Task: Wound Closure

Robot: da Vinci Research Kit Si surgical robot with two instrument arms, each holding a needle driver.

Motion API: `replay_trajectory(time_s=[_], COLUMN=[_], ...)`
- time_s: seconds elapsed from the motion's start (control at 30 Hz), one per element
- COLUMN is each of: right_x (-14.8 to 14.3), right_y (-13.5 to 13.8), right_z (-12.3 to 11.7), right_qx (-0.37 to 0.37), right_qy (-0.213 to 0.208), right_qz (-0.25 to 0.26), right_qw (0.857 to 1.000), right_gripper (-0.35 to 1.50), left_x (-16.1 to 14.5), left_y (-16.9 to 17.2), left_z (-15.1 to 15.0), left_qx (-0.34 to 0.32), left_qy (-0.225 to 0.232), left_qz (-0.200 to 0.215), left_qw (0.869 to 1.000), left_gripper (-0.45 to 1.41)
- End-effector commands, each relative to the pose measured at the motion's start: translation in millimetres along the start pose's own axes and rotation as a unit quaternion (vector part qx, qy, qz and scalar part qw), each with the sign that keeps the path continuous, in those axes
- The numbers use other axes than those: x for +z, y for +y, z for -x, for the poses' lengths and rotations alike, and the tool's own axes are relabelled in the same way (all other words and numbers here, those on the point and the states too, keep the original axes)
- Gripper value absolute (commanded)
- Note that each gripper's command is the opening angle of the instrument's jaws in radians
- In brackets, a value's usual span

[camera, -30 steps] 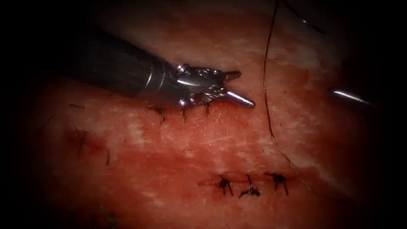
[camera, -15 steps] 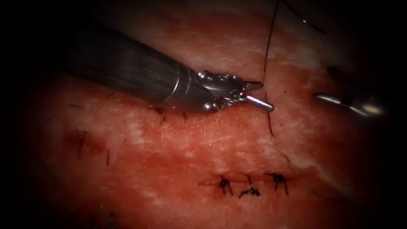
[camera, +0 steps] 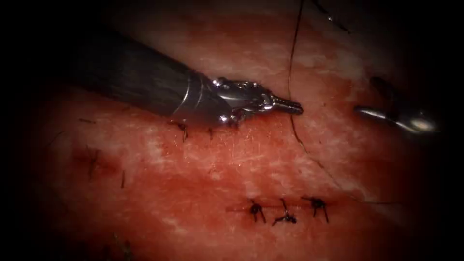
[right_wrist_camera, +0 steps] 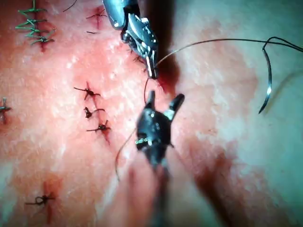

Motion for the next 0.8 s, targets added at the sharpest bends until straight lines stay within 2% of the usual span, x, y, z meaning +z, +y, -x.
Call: replay_trajectory(time_s=[0.03, 0.17, 0.37, 0.4, 0.47, 0.63, 0.8], right_x=[0.3, 0.4, 0.9, 1.2, 1.4, 1.9, 2.3], right_y=[-0.8, -0.9, -0.9, -1.0, -1.1, -1.6, -2.0], right_z=[0.6, 0.9, 1.7, 2.0, 2.2, 2.3, 2.3], right_qx=[0.004, 0.002, 0.008, 0.009, 0.011, 0.012, 0.012], right_qy=[0.0, -0.001, -0.005, -0.007, -0.01, -0.013, -0.011], right_qz=[-0.002, -0.002, -0.005, -0.005, -0.008, -0.013, -0.017], right_qw=[1.0, 1.0, 1.0, 1.0, 1.0, 1.0, 1.0], right_gripper=[1.4, 1.4, 1.4, 1.4, 1.4, 1.4, 1.4], left_x=[-0.3, -4.6, -10.1, -12.0, -14.0, -19.0, -23.5], left_y=[0.4, 4.2, 10.3, 12.3, 13.9, 15.8, 15.7], left_z=[0.1, -1.5, -1.2, -1.0, -1.3, -3.0, -3.1], left_qx=[0.01, 0.028, 0.023, 0.02, 0.016, 0.009, 0.017], left_qy=[-0.001, -0.008, -0.05, -0.077, -0.111, -0.188, -0.258], left_qz=[0.002, 0.015, 0.031, 0.044, 0.051, 0.065, 0.068], left_qw=[1.0, 0.999, 0.998, 0.996, 0.992, 0.98, 0.964], left_gripper=[-0.45, -0.45, -0.45, -0.45, -0.45, -0.45, -0.45])
